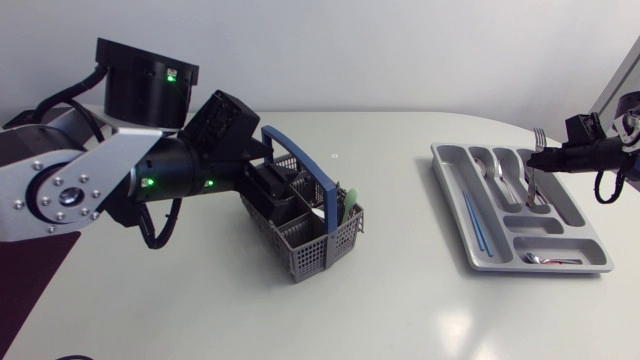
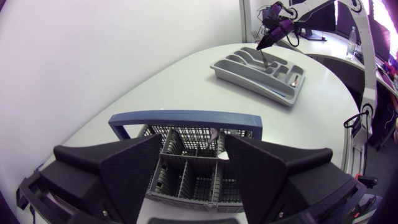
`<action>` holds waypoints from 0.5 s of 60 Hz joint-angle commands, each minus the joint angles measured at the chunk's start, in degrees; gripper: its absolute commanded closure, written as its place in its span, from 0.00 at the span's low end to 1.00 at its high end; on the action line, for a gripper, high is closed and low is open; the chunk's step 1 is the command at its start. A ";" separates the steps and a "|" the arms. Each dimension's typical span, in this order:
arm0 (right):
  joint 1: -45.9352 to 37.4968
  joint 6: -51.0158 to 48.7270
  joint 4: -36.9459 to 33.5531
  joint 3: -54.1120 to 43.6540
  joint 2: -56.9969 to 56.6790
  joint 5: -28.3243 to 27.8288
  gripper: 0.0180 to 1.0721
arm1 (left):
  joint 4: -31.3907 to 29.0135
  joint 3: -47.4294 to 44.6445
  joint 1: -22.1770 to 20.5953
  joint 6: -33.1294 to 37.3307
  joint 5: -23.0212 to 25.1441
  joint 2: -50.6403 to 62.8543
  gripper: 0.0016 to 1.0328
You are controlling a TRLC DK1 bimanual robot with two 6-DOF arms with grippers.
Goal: Unload the cutlery basket into the drawer organizer.
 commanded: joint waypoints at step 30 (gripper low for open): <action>-1.73 -2.51 -11.33 9.92 7.67 -7.46 0.88 | 1.25 -2.72 -1.25 0.90 -1.42 -0.51 0.29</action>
